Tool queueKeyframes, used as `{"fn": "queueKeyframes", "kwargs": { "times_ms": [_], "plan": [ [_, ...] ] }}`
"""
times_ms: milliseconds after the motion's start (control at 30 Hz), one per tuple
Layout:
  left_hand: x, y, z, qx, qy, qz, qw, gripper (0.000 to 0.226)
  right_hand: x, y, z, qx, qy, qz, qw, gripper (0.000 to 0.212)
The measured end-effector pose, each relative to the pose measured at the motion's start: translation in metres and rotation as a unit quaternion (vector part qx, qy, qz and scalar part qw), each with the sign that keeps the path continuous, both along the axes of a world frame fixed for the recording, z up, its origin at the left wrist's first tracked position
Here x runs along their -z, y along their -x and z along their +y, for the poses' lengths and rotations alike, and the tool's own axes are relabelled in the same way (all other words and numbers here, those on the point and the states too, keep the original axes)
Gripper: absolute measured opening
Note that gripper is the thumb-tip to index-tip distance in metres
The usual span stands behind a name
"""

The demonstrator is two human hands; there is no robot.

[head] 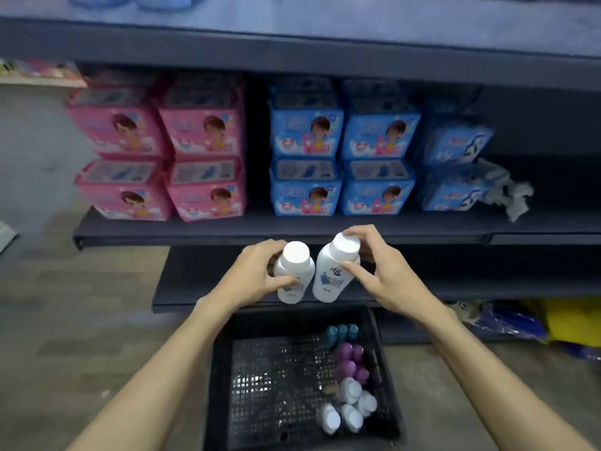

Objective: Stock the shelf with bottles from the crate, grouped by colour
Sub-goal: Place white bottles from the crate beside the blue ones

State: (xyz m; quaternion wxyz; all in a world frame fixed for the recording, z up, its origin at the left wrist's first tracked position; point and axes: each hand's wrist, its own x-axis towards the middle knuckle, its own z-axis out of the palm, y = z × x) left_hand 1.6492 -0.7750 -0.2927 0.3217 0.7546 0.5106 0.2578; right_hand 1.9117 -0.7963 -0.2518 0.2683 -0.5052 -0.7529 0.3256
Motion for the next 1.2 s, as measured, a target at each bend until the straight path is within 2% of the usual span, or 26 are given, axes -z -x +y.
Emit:
{"fn": "queueKeyframes", "kwargs": {
  "times_ms": [100, 367, 600, 800, 1033, 1200],
  "plan": [
    [-0.07, 0.003, 0.012, 0.019, -0.059, -0.007, 0.998, 0.051, -0.055, 0.003, 0.003, 0.002, -0.058, 0.009, 0.998, 0.038],
    [-0.24, 0.0, 0.026, 0.047, -0.196, 0.0, 0.98, 0.047, -0.198, 0.003, 0.026, -0.017, -0.182, 0.064, 0.981, 0.038],
    [-0.344, -0.009, 0.04, 0.026, -0.265, -0.048, 0.963, 0.048, -0.314, 0.0, 0.053, -0.028, -0.266, 0.09, 0.959, 0.036],
    [-0.386, -0.015, 0.064, 0.005, -0.265, -0.075, 0.961, 0.05, -0.364, 0.002, 0.083, -0.018, -0.268, 0.088, 0.959, 0.036],
    [-0.388, -0.018, 0.103, -0.049, -0.255, -0.037, 0.965, 0.047, -0.364, 0.007, 0.128, 0.008, -0.212, 0.071, 0.975, 0.037],
    [-0.383, -0.013, 0.122, -0.058, -0.225, -0.051, 0.971, 0.046, -0.358, 0.007, 0.15, 0.013, -0.184, 0.076, 0.98, 0.036]
  ]
}}
